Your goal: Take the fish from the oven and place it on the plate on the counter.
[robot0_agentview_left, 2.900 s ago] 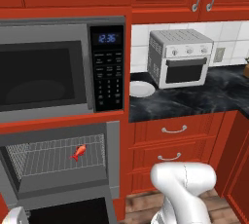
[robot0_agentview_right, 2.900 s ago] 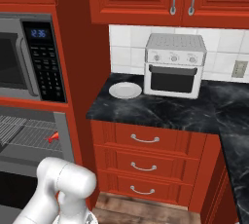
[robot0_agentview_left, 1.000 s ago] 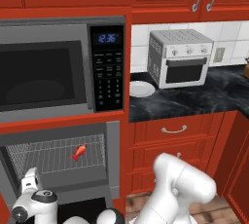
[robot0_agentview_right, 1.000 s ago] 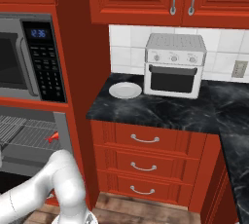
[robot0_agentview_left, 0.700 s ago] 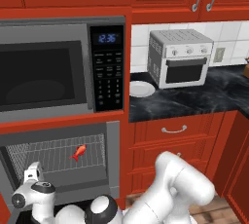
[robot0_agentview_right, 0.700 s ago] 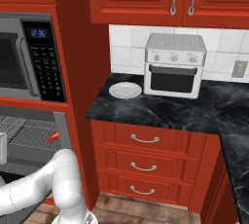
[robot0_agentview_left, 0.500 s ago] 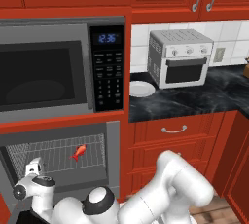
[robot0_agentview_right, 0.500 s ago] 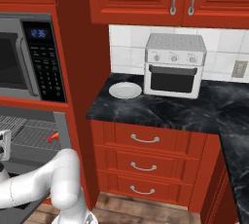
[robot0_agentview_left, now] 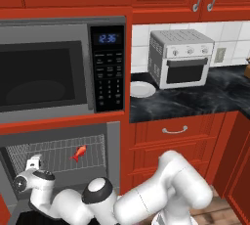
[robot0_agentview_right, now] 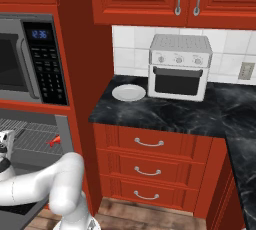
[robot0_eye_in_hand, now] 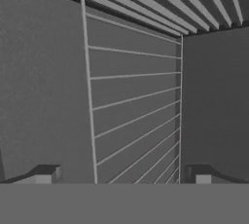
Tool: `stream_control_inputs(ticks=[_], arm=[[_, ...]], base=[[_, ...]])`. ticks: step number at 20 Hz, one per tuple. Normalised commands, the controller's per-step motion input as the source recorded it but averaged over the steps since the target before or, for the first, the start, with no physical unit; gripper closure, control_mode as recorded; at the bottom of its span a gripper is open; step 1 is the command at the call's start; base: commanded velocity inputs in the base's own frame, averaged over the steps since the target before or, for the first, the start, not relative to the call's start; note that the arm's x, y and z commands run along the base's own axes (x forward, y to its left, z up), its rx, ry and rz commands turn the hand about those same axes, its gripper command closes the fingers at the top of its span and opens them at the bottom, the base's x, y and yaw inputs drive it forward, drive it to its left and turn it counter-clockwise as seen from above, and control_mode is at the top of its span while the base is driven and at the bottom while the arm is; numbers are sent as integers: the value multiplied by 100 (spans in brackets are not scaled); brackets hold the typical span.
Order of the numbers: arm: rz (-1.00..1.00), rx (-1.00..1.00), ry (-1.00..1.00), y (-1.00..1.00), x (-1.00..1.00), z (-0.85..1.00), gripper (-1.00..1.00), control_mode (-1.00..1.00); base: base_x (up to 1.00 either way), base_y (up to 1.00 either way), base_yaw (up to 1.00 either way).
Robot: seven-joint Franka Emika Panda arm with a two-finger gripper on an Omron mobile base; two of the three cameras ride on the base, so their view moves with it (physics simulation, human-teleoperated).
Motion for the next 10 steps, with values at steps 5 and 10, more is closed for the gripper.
stream_control_inputs(ticks=[5, 10], arm=[[-6, 4, 0, -15, 1, -43, -100, -100], [-16, 14, -6, -15, 0, -40, -100, -100]], base=[[0, 0, 0], [0, 0, 0]])
